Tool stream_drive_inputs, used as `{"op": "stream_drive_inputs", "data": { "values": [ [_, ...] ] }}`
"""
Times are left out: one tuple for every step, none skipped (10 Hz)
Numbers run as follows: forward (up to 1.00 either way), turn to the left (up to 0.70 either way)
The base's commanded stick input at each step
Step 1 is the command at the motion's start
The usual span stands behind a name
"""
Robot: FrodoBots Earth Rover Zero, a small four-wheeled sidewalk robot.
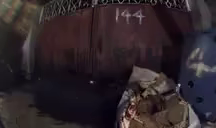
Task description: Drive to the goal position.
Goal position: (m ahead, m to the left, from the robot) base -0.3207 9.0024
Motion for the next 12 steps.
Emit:
{"op": "stream_drive_inputs", "data": {
  "values": [
    [0.00, 0.00],
    [0.00, 0.00],
    [0.00, 0.00],
    [0.00, 0.00],
    [0.00, 0.48],
    [0.00, 0.70],
    [0.00, 0.70],
    [0.00, 0.70],
    [0.00, 0.70],
    [0.00, 0.70],
    [0.00, 0.70],
    [0.00, 0.70]
  ]
}}
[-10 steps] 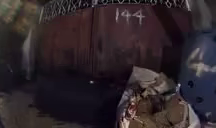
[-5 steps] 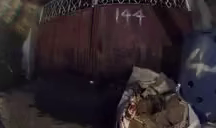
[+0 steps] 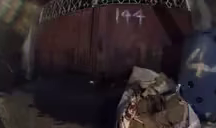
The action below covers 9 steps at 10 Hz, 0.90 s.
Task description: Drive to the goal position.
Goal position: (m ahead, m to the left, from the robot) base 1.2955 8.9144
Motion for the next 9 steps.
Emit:
{"op": "stream_drive_inputs", "data": {
  "values": [
    [0.00, 0.70],
    [0.00, 0.70],
    [0.00, 0.70],
    [0.00, 0.70],
    [0.00, 0.70],
    [0.00, 0.70],
    [0.00, 0.70],
    [0.00, 0.70],
    [0.00, 0.70]
  ]
}}
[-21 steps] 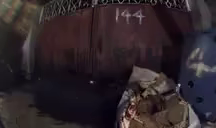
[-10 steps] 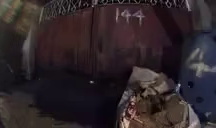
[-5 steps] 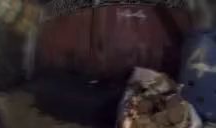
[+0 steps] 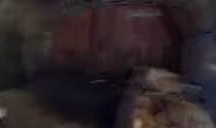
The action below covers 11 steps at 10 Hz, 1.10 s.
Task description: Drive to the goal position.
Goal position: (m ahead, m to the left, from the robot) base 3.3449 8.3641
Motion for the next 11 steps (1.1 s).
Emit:
{"op": "stream_drive_inputs", "data": {
  "values": [
    [0.00, 0.70],
    [0.00, 0.70],
    [0.00, 0.70],
    [0.00, 0.70],
    [0.00, 0.70],
    [0.00, 0.70],
    [0.00, 0.70],
    [0.00, 0.70],
    [0.00, 0.70],
    [0.00, 0.70],
    [0.00, 0.70]
  ]
}}
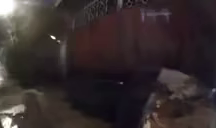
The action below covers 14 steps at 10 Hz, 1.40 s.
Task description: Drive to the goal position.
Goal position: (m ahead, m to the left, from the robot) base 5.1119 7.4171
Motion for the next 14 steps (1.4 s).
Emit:
{"op": "stream_drive_inputs", "data": {
  "values": [
    [0.00, 0.70],
    [0.00, 0.70],
    [0.00, 0.70],
    [0.00, 0.70],
    [0.00, 0.70],
    [0.00, 0.70],
    [0.00, 0.70],
    [0.00, 0.70],
    [0.00, 0.70],
    [0.00, 0.70],
    [0.00, 0.70],
    [0.00, 0.70],
    [0.00, 0.70],
    [0.00, 0.70]
  ]
}}
